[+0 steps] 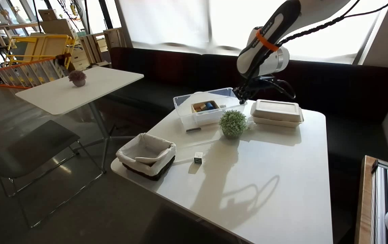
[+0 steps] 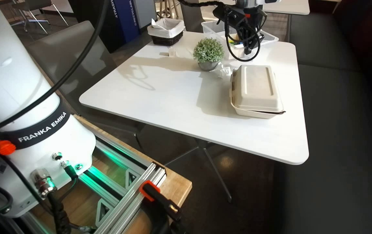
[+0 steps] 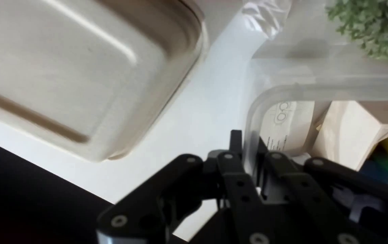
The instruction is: Move the container to the left.
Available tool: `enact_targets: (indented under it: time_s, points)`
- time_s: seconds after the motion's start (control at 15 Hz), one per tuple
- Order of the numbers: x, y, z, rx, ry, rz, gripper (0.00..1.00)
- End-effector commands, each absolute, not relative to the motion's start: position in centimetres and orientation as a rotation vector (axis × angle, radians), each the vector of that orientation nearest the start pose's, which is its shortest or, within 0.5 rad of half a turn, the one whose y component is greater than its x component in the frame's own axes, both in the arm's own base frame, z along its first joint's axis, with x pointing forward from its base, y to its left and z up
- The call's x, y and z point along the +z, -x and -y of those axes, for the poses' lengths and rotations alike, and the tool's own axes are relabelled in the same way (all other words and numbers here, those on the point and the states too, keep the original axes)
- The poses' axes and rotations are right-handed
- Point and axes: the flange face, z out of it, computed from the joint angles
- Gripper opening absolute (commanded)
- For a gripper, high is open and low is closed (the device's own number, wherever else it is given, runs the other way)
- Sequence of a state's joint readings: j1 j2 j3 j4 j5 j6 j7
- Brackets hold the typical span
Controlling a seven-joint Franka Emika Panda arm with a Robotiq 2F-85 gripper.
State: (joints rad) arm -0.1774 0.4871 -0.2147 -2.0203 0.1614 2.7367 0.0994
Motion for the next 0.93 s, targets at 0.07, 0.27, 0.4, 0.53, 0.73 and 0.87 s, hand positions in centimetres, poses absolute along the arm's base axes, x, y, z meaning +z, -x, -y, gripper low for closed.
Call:
enact_targets:
  time_s: [0.07, 0.27, 0.4, 0.53, 0.73, 0.87]
  points:
    - [23.8, -55.3, 23.8, -0.229, 3.063, -0.986, 0.02]
    - [23.5, -54.0, 23.0, -0.105, 3.046, -1.017, 0.02]
    - [23.6, -53.3, 22.3, -0.037, 3.03, -1.027, 0.02]
    - [23.7, -52.8, 21.7, 0.016, 3.008, -1.018, 0.02]
    - [23.7, -51.9, 20.5, 0.1, 2.983, -1.006, 0.02]
    - [23.6, -51.3, 19.4, 0.152, 2.967, -0.991, 0.02]
